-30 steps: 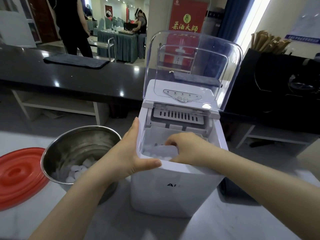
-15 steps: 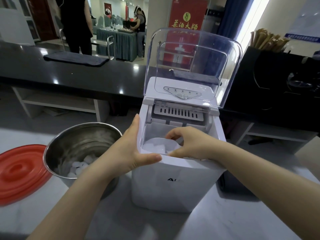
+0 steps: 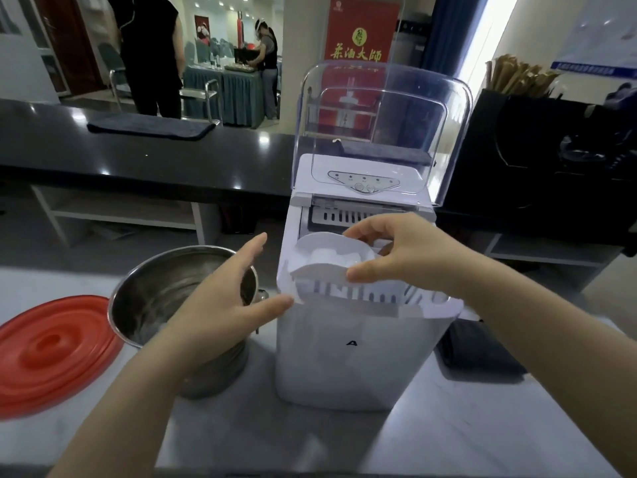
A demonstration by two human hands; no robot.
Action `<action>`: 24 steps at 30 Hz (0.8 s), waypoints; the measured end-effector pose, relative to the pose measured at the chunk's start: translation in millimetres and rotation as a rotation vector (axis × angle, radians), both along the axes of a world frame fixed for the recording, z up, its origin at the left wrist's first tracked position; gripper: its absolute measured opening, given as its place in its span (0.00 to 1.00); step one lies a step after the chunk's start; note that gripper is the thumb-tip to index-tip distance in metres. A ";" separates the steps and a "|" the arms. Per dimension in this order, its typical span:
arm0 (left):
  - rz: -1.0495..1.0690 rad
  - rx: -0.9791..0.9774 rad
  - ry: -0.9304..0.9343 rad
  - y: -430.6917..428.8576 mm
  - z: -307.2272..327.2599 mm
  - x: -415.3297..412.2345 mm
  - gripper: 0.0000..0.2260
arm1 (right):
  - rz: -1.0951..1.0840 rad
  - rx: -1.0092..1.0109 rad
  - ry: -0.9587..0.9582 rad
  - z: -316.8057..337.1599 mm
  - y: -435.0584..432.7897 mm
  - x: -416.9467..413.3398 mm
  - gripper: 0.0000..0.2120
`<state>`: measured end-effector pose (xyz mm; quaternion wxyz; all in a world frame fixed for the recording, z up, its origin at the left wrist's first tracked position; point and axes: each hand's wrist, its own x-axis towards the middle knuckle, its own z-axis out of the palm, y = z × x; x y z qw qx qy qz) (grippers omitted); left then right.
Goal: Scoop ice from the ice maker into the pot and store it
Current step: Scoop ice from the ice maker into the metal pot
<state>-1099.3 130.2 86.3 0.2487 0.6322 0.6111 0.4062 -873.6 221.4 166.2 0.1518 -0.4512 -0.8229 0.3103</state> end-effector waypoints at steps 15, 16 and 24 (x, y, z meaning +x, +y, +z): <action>0.215 -0.153 0.338 -53.7 -33.2 -104.0 0.34 | 0.082 0.332 -0.254 -3.6 -55.4 -119.9 0.29; 0.214 -0.172 0.358 -54.6 -36.5 -109.5 0.34 | 0.087 0.382 -0.310 -6.8 -56.2 -127.2 0.29; 0.164 -0.148 0.319 -63.1 -48.1 -123.7 0.33 | 0.139 0.817 -0.655 -23.9 -59.9 -159.1 0.24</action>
